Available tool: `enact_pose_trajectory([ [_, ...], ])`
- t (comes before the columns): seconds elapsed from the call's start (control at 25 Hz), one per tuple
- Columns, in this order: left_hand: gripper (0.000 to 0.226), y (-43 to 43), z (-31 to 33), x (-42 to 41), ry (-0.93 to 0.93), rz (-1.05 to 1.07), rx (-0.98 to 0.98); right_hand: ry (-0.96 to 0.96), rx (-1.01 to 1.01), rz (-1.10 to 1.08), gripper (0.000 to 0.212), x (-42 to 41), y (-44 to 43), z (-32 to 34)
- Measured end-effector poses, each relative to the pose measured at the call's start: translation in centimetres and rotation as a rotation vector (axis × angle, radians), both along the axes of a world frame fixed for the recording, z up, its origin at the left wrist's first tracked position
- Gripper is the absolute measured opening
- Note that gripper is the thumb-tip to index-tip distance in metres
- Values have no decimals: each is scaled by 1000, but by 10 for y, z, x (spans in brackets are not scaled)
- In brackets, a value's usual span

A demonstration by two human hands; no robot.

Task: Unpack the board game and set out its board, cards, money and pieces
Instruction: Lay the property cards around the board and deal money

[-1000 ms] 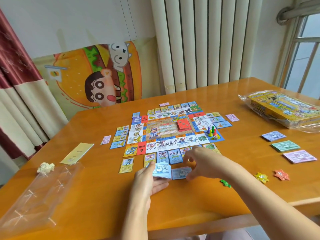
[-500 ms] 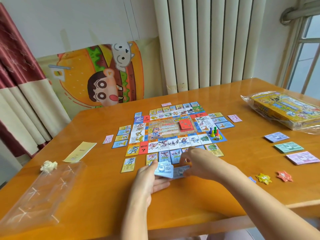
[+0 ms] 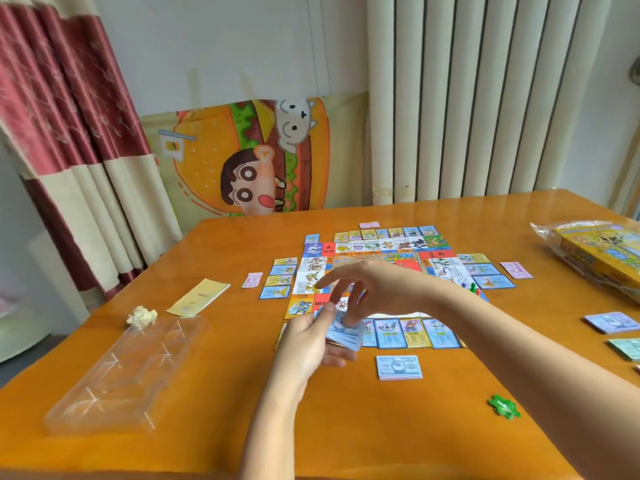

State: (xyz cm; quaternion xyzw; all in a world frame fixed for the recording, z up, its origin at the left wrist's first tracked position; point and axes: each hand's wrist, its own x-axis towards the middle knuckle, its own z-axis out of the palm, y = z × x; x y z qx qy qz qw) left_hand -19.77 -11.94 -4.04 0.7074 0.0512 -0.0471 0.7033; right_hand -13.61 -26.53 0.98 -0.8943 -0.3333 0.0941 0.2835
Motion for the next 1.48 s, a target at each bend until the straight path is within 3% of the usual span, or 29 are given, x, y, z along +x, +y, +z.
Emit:
enact_pose_trajectory([
  [0.28,8,39,4,12,-53,-174,44,-59,-104,174,43,15,30,12],
  [0.64,7,73,5,56,-104,-70,132,-49,93,45,24,64,56,10],
  [1.08,8,113,-5,129,-31,81,156,36,14,39,17,138,99,5],
  [1.32,9,131,-5,164,-23,162,112,-36,-33,-62,31,180,129,9],
  [1.48,6,147,-16,187,54,353,60,49,-76,-119,24,215,151,4],
])
